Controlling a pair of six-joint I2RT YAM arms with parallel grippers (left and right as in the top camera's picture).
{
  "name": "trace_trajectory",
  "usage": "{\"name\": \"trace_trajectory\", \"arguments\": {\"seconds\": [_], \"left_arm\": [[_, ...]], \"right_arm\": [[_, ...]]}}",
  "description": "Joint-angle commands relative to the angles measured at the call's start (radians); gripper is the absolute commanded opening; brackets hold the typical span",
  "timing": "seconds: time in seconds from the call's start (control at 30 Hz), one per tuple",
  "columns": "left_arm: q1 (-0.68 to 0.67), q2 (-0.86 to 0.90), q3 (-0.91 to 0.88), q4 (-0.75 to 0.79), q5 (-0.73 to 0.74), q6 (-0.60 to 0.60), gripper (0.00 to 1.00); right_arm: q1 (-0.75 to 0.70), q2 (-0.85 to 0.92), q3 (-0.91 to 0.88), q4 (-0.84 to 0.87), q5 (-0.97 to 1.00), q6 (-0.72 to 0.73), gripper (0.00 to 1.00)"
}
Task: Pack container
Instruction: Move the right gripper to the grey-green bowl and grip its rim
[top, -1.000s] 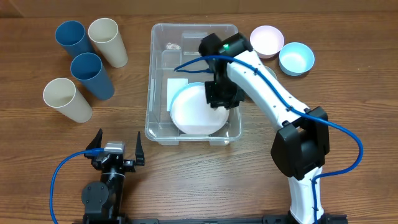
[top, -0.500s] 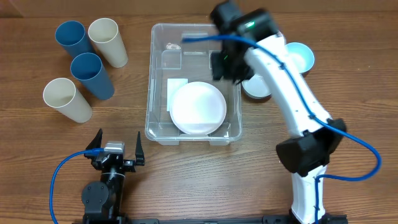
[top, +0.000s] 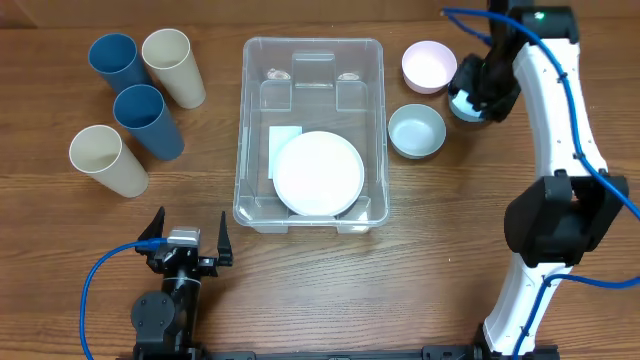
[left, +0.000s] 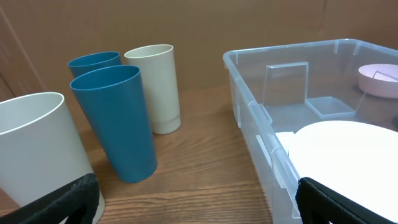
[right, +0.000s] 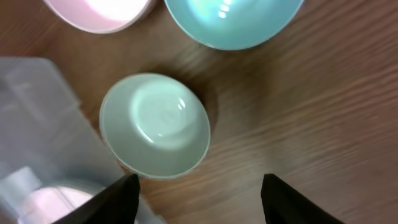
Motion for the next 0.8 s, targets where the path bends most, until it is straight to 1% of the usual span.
{"name": "trace_trajectory", "arguments": {"seconds": [0.0, 0.2, 0.27, 0.3, 0.37, 0.43, 0.47, 0.53, 0.57, 0.67, 0.77], "left_arm": [[0.005, -0.009, -0.003, -0.001, -0.002, 0.026, 1.0], [0.006, -0.009, -0.003, -0.001, -0.002, 0.026, 1.0], [0.006, -0.009, -0.003, -0.001, -0.002, 0.026, 1.0], [0.006, -0.009, -0.003, -0.001, -0.002, 0.026, 1.0], [0.006, -0.009, -0.003, -0.001, -0.002, 0.026, 1.0], [0.006, -0.009, -0.003, -0.001, -0.002, 0.026, 1.0], [0.006, -0.009, -0.003, -0.001, -0.002, 0.026, 1.0], [0.006, -0.009, -0.003, -0.001, -0.002, 0.026, 1.0], [0.006, -0.009, -0.003, -0.001, -0.002, 0.026, 1.0], [0.006, -0.009, -0.003, -0.001, -0.002, 0.026, 1.0], [0.006, -0.009, -0.003, -0.001, -0.002, 0.026, 1.0]], "right_arm": [[0.005, -0.008, -0.153, 0.09, 0.002, 0.031, 0.64], [0.005, -0.008, -0.406, 0.31, -0.008, 0.05, 0.58], [0.009, -0.008, -0.452, 0.357, -0.014, 0.051, 0.57], [0.012, -0.008, -0.473, 0.38, -0.021, 0.05, 0.54], [0.016, -0.007, -0.489, 0.399, -0.024, 0.05, 0.47], [0.016, -0.007, -0.489, 0.402, -0.024, 0.05, 0.33], [0.016, -0.007, -0.489, 0.402, -0.024, 0.051, 0.24], [0.016, -0.007, -0.489, 0.393, -0.024, 0.05, 0.13], [0.016, -0.008, -0.488, 0.386, -0.024, 0.05, 0.1], [0.014, -0.015, -0.471, 0.357, -0.019, 0.05, 0.04], [0.014, -0.035, -0.426, 0.315, -0.016, 0.05, 0.04]]}}
